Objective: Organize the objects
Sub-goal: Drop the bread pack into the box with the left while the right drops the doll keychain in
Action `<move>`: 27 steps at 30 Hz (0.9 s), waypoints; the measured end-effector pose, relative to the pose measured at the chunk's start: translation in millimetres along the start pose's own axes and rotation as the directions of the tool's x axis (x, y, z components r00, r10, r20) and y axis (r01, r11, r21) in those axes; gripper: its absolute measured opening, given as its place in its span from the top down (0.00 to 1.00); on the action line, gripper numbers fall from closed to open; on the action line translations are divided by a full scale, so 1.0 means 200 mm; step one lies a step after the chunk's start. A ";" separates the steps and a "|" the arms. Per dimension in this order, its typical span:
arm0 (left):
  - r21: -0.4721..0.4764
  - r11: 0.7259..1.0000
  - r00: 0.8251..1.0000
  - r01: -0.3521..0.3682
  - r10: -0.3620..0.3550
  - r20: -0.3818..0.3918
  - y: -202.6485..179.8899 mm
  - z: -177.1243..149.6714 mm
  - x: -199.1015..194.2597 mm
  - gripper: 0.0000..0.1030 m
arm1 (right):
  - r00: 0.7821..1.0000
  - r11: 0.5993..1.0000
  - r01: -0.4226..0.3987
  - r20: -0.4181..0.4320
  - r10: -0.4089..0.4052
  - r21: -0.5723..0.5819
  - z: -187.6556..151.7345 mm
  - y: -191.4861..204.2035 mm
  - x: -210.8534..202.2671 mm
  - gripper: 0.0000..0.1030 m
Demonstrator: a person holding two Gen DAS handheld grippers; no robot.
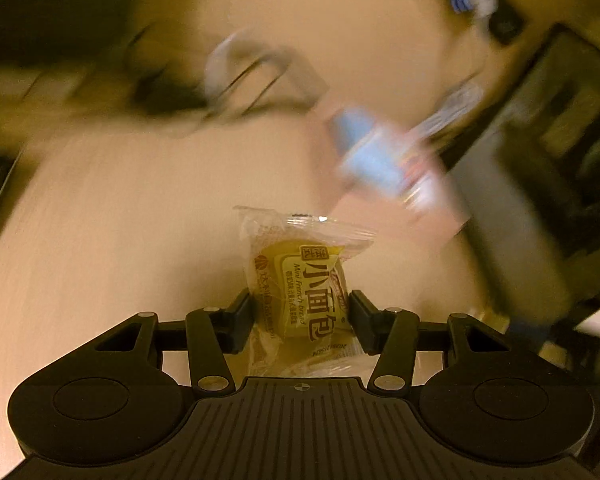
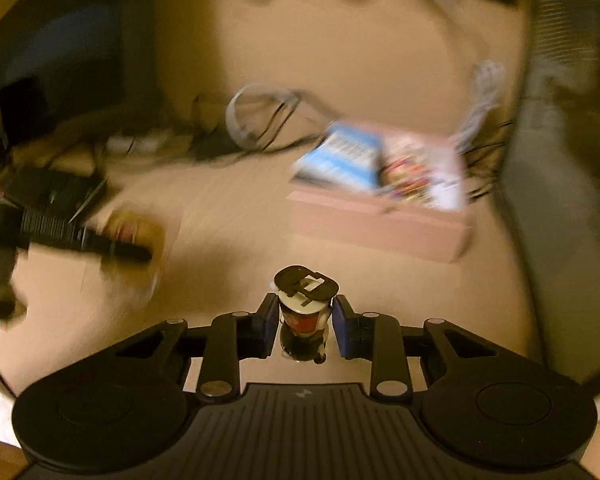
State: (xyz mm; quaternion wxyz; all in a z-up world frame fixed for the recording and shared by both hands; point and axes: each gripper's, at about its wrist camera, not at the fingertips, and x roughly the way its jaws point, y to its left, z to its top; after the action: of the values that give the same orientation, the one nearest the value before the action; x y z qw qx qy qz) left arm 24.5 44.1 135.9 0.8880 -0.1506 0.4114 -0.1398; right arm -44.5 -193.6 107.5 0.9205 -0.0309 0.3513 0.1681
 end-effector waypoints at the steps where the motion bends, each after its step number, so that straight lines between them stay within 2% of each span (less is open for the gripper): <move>1: 0.035 0.999 1.000 0.020 -0.021 0.021 -0.08 0.09 0.01 0.46 | 1.000 1.000 0.006 0.020 -0.006 0.015 -0.01 -0.04 -0.03 0.73; 6: 0.156 0.984 0.991 0.090 -0.105 0.088 -0.50 0.44 0.20 0.46 | 0.995 0.996 0.029 0.089 -0.036 0.084 -0.09 -0.18 -0.09 0.73; 8: 0.199 0.975 0.986 0.098 -0.123 0.115 -0.62 0.51 0.36 0.45 | 0.995 0.993 0.027 0.095 -0.038 0.111 -0.13 -0.21 -0.08 0.73; 10: 0.201 0.973 0.982 0.117 -0.144 0.125 -0.67 0.53 0.52 0.45 | 0.995 0.989 0.019 0.098 -0.034 0.145 -0.17 -0.24 -0.05 0.73; 11: 0.201 0.973 0.984 0.111 -0.136 0.114 -0.67 0.53 0.62 0.45 | 0.995 0.987 0.014 0.098 -0.030 0.161 -0.19 -0.25 -0.04 0.73; 13: 0.195 0.980 0.998 0.045 -0.052 0.031 -0.68 0.50 0.81 0.45 | 0.996 0.982 0.017 0.087 -0.034 0.189 -0.24 -0.28 -0.02 0.73; 15: 0.169 0.985 0.998 -0.016 0.025 -0.050 -0.66 0.46 0.94 0.46 | 0.996 0.978 0.028 0.079 -0.045 0.206 -0.27 -0.31 0.00 0.73; 16: 0.158 0.987 0.998 -0.011 0.020 -0.055 -0.65 0.43 0.96 0.45 | 0.996 0.977 0.031 0.074 -0.048 0.212 -0.29 -0.33 0.00 0.73; 19: 0.144 0.990 1.000 0.002 -0.001 -0.004 -0.63 0.43 0.93 0.47 | 0.997 0.969 0.037 0.055 -0.052 0.242 -0.32 -0.38 0.02 0.73; 24: 0.107 0.993 0.990 0.057 -0.070 0.122 -0.59 0.49 0.81 0.47 | 0.998 0.970 0.049 0.035 -0.059 0.237 -0.30 -0.43 0.08 0.73; 27: 0.076 0.990 0.989 0.122 -0.127 0.073 -0.57 0.50 0.79 0.48 | 0.998 0.973 0.038 0.041 -0.049 0.229 -0.28 -0.42 0.11 0.73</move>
State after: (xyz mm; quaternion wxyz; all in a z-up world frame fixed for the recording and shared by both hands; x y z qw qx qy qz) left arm 185.1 -103.7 131.8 0.8977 -0.1496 0.3610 -0.2036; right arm -36.5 -276.7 46.1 0.9294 0.0713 0.3459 0.1072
